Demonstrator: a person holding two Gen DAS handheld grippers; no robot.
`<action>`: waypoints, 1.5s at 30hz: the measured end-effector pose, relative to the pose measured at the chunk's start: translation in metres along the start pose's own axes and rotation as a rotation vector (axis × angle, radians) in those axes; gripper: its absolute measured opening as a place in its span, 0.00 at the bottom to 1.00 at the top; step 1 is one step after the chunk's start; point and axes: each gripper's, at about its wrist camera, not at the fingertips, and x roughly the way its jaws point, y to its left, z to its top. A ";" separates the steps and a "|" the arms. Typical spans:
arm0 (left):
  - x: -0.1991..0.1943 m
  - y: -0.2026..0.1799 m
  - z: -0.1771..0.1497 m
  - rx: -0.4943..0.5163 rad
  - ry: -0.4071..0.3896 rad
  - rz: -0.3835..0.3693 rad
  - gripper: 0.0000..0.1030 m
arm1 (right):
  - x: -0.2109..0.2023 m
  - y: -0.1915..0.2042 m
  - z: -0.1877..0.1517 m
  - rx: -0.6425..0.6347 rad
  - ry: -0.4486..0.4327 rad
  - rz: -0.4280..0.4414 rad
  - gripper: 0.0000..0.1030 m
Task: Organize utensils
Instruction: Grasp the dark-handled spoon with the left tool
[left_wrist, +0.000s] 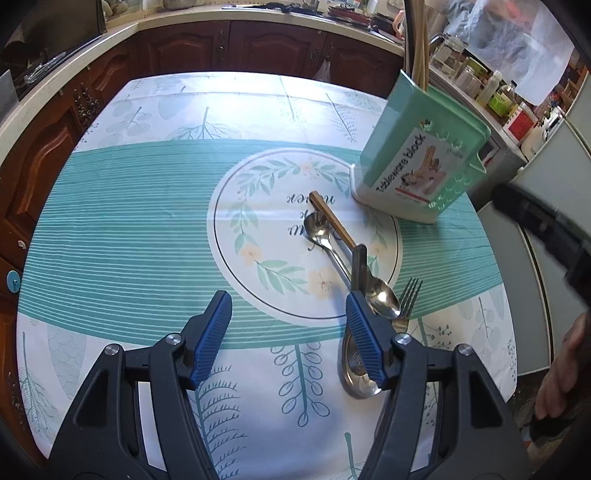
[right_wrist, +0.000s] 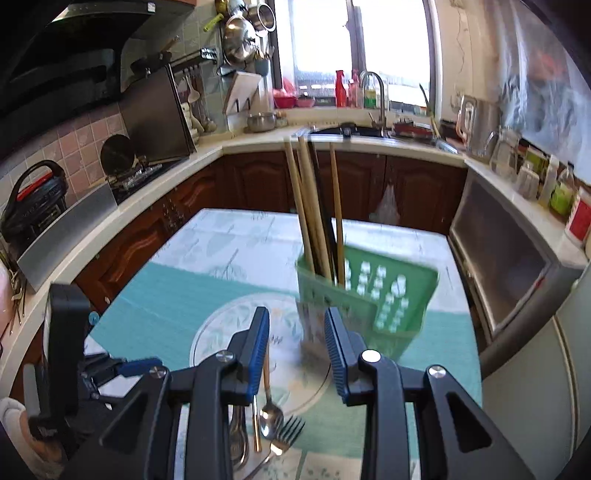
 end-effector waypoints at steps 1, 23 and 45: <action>0.004 -0.001 -0.001 0.005 0.014 0.001 0.60 | 0.004 0.000 -0.008 0.010 0.024 0.003 0.30; 0.039 -0.029 -0.005 0.076 0.123 -0.075 0.60 | 0.062 -0.036 -0.094 0.234 0.318 0.064 0.30; 0.073 -0.034 0.018 0.054 0.184 -0.183 0.12 | 0.069 -0.031 -0.114 0.252 0.371 0.131 0.30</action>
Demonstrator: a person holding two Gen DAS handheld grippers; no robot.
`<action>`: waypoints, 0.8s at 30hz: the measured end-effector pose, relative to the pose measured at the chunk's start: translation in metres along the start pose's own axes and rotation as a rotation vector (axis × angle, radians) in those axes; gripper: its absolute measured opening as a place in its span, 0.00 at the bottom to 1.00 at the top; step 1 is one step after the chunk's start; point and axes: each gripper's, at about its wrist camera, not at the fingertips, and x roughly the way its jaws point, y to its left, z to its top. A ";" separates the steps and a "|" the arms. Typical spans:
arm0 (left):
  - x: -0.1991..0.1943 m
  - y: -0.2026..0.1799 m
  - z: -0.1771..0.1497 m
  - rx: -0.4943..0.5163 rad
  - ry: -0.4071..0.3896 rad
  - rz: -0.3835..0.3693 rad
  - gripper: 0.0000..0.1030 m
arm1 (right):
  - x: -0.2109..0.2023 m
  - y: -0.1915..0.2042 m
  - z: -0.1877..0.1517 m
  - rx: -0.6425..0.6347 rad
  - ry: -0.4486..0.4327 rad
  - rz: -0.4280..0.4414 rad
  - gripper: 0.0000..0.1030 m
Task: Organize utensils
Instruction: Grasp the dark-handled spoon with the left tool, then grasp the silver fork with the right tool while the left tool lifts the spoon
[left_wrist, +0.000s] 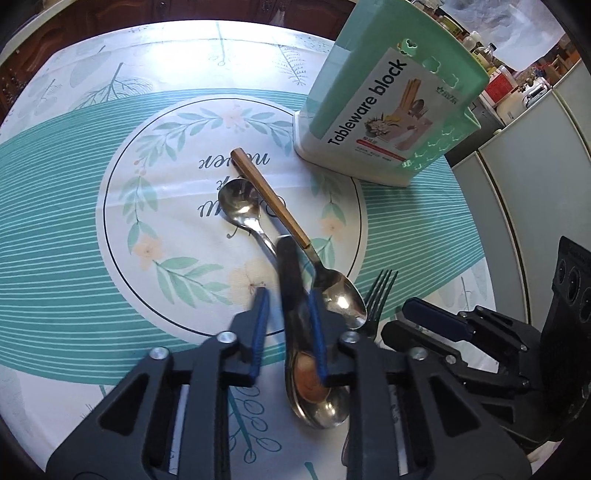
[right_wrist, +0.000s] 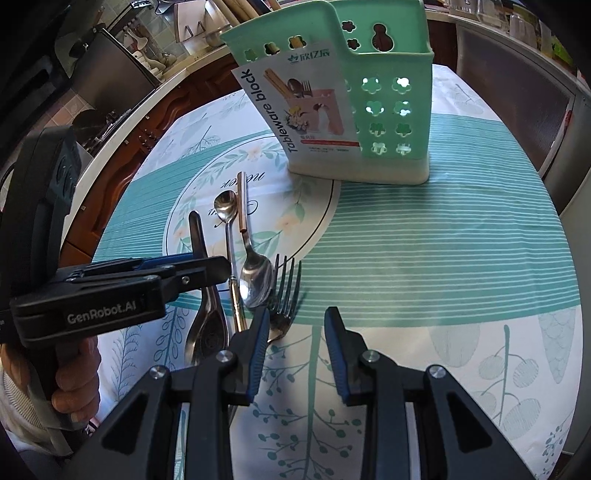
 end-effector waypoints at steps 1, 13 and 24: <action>-0.001 0.001 0.000 -0.016 -0.001 0.023 0.10 | 0.001 0.001 0.000 -0.002 0.001 0.002 0.30; -0.033 0.031 -0.020 -0.126 -0.036 0.119 0.06 | 0.014 0.005 0.004 -0.008 0.021 0.012 0.30; -0.043 0.053 -0.038 -0.218 -0.022 0.127 0.06 | 0.023 0.019 0.010 -0.111 -0.007 -0.021 0.18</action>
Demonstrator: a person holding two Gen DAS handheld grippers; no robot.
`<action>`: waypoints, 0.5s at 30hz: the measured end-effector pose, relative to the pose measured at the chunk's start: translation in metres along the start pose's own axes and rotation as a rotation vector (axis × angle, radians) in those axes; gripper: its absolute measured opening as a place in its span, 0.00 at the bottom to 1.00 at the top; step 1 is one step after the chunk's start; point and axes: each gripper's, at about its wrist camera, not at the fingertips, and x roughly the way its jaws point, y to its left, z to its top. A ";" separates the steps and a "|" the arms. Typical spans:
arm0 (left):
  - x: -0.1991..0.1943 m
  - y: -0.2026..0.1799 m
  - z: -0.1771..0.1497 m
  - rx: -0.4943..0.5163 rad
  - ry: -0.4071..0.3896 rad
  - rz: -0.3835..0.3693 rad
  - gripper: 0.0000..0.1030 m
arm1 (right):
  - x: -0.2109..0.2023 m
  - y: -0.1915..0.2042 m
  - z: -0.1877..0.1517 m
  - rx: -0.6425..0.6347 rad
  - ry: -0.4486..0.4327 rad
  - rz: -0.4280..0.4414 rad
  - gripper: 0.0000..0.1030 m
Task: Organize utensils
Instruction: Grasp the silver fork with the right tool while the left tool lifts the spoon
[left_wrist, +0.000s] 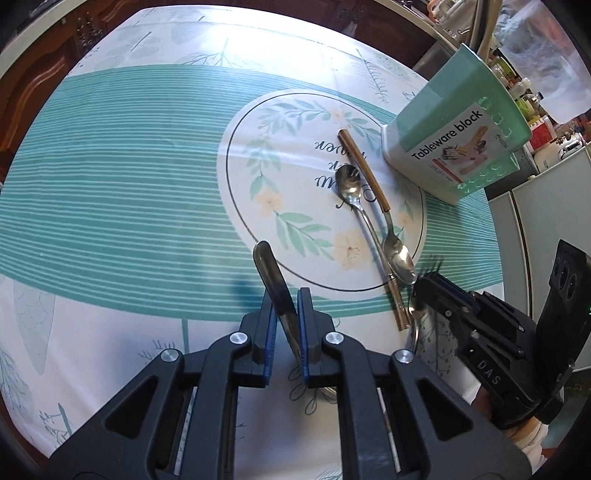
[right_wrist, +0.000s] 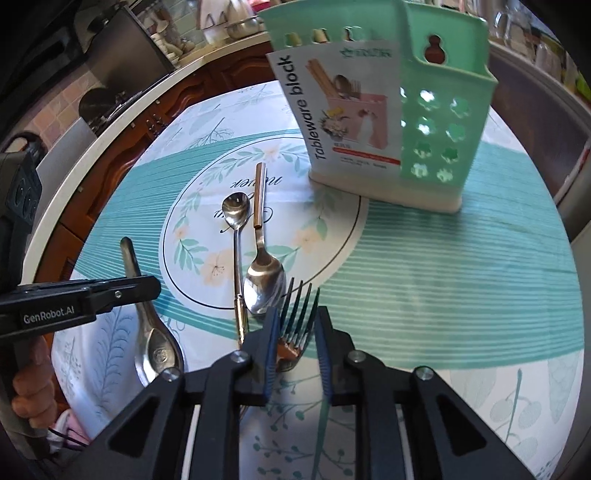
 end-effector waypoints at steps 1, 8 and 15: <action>-0.001 0.002 -0.001 -0.006 0.003 0.000 0.06 | 0.000 0.000 0.000 -0.003 -0.001 0.005 0.16; -0.008 0.009 -0.007 -0.030 0.009 0.003 0.06 | -0.011 -0.003 -0.002 0.012 -0.014 0.073 0.01; -0.023 -0.002 -0.008 0.009 -0.042 0.010 0.06 | -0.046 -0.011 0.000 0.050 -0.101 0.097 0.01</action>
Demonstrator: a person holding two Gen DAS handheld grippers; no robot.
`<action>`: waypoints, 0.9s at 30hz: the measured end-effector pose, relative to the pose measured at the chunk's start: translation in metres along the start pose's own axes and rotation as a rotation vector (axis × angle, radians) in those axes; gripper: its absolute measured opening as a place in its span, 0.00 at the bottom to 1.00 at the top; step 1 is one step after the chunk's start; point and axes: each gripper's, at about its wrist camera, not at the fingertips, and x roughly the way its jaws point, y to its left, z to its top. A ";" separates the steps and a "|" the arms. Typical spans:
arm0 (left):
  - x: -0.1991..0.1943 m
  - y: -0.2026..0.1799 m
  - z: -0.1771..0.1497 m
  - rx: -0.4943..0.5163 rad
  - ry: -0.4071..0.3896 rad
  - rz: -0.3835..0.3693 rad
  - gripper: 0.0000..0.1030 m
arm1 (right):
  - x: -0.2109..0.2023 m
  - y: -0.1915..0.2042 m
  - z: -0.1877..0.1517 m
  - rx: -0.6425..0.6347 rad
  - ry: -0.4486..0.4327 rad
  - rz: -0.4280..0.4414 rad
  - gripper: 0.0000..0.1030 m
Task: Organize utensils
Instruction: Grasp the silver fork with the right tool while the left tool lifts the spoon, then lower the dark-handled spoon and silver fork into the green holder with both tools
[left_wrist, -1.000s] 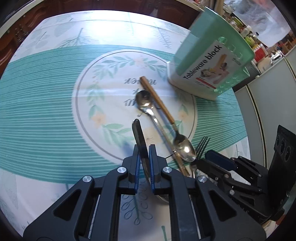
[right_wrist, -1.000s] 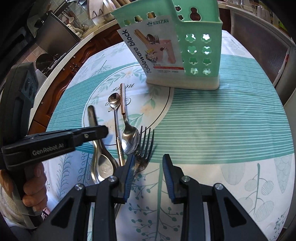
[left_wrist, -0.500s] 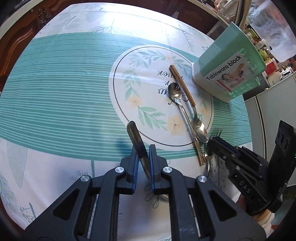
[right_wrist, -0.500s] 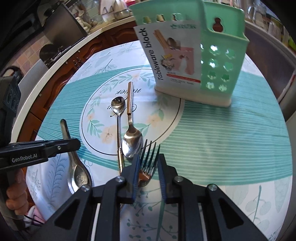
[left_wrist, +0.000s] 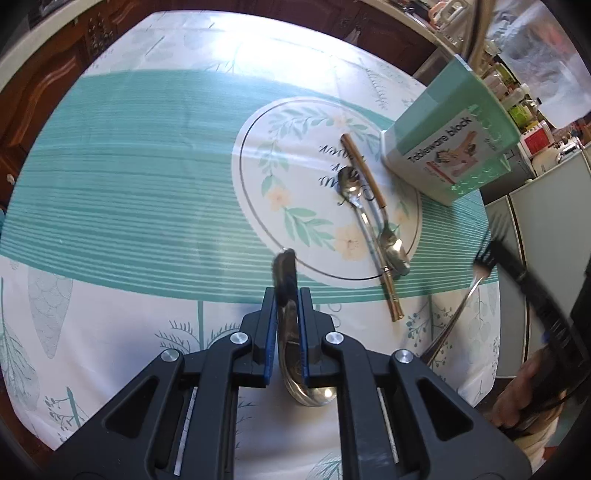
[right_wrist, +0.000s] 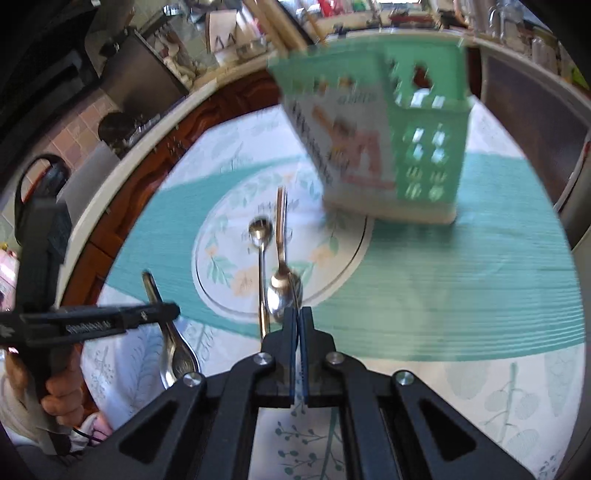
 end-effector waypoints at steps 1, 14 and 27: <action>-0.005 -0.005 0.001 0.020 -0.022 0.006 0.06 | -0.009 0.000 0.004 0.002 -0.036 -0.008 0.01; -0.109 -0.105 0.046 0.304 -0.349 -0.023 0.02 | -0.129 0.016 0.072 -0.144 -0.699 -0.453 0.01; -0.139 -0.189 0.125 0.429 -0.417 -0.034 0.02 | -0.064 0.011 0.089 -0.378 -0.739 -0.615 0.01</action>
